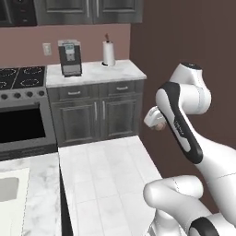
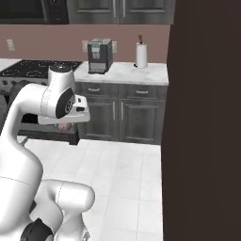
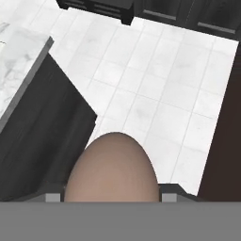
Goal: Pick the egg and butter from the fridge and place them by the bowl for mixing.
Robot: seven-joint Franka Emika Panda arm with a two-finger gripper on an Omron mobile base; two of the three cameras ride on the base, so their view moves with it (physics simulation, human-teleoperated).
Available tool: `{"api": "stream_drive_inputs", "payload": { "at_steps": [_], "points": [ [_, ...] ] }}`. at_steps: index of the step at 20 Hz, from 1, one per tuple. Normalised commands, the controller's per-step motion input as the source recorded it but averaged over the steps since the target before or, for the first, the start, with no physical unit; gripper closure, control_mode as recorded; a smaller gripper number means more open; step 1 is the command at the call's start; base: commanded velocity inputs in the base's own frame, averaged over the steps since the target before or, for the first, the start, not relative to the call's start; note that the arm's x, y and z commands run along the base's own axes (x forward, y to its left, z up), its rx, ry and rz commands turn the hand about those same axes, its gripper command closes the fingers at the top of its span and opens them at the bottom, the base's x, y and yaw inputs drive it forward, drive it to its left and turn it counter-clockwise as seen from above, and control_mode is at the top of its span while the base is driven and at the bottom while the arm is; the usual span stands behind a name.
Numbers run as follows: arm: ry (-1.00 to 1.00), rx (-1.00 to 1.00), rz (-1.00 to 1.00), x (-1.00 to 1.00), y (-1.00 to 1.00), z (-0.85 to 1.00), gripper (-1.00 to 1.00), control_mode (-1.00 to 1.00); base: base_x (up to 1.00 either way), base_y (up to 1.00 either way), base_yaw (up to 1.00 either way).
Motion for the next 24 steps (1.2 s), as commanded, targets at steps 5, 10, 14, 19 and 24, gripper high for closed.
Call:
{"api": "stream_drive_inputs", "payload": {
  "at_steps": [5,10,14,19,24],
  "points": [
    [0.0,0.0,0.0,0.0,0.0,0.0,1.0,1.0,0.9,-0.19,0.01],
    [0.0,0.0,0.0,0.0,0.0,0.0,1.0,1.0,0.93,-0.13,0.06],
    [0.0,0.0,0.0,0.0,0.0,0.0,1.0,1.0,0.94,-0.05,0.11],
    [0.0,0.0,0.0,0.0,0.0,0.0,1.0,1.0,0.88,0.0,0.2],
    [0.0,0.0,0.0,0.0,0.0,0.0,1.0,1.0,0.78,0.0,0.34]
  ]
}}
